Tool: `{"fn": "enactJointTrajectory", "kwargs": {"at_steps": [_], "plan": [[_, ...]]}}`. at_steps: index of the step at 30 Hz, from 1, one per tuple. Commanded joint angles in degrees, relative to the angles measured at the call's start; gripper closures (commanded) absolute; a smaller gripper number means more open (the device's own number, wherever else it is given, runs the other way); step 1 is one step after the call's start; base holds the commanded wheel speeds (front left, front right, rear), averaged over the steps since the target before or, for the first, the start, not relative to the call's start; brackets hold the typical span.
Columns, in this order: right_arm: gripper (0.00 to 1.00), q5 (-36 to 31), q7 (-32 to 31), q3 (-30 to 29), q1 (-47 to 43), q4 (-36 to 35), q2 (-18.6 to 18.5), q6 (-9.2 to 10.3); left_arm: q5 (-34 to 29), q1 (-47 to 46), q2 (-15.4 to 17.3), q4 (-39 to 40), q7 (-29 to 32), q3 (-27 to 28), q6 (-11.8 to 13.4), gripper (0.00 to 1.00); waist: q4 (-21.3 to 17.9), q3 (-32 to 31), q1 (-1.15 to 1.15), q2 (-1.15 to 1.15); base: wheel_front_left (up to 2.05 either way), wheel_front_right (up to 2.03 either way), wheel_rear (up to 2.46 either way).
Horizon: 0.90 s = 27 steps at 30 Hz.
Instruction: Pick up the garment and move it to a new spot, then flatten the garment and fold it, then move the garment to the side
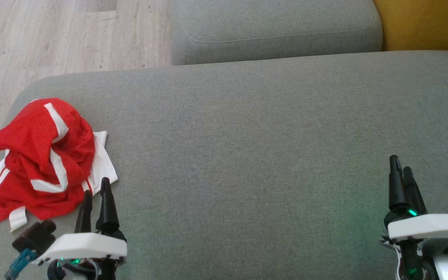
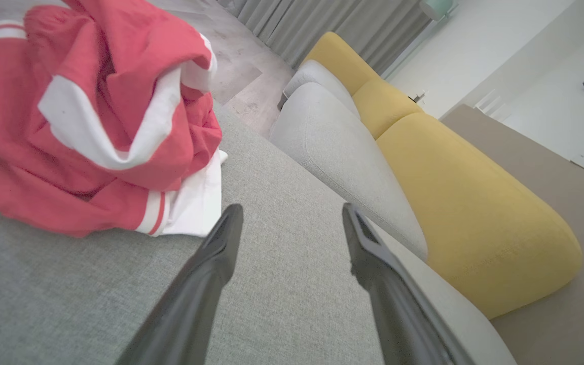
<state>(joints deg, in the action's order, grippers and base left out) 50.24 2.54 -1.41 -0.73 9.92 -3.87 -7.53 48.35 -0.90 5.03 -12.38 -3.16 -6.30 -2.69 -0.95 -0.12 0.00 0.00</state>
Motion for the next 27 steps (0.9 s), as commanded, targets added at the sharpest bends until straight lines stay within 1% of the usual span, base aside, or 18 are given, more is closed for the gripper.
{"fn": "enactJointTrajectory", "kwargs": {"at_steps": [1,13,15,27], "plan": [[0.0,-1.54,0.72,0.96,1.17,-2.47,-1.08,0.02,-1.56,-3.23,1.11,2.37,-0.62,0.31,0.25,0.0,0.0,-0.02,0.0,0.0,0.0,0.0,0.0],[0.0,-9.86,1.03,2.88,0.8,-3.85,-1.73,0.02,-9.6,-3.47,3.36,2.49,-2.46,-3.04,3.06,0.0,-0.14,-0.25,0.0,0.0,0.0,0.0,0.0],[0.0,-12.07,1.13,3.41,0.68,-4.22,-1.87,0.02,-11.7,-3.51,3.91,2.49,-2.97,-3.91,3.85,0.0,-0.15,-0.31,0.0,0.0,0.0,0.0,0.0],[0.0,-20.76,1.63,5.11,0.2,-5.73,-2.35,0.03,-19.32,-3.81,5.48,2.48,-4.99,-7.02,6.39,0.0,-0.3,-0.31,0.0,0.0,0.0,0.0,0.0]]}}
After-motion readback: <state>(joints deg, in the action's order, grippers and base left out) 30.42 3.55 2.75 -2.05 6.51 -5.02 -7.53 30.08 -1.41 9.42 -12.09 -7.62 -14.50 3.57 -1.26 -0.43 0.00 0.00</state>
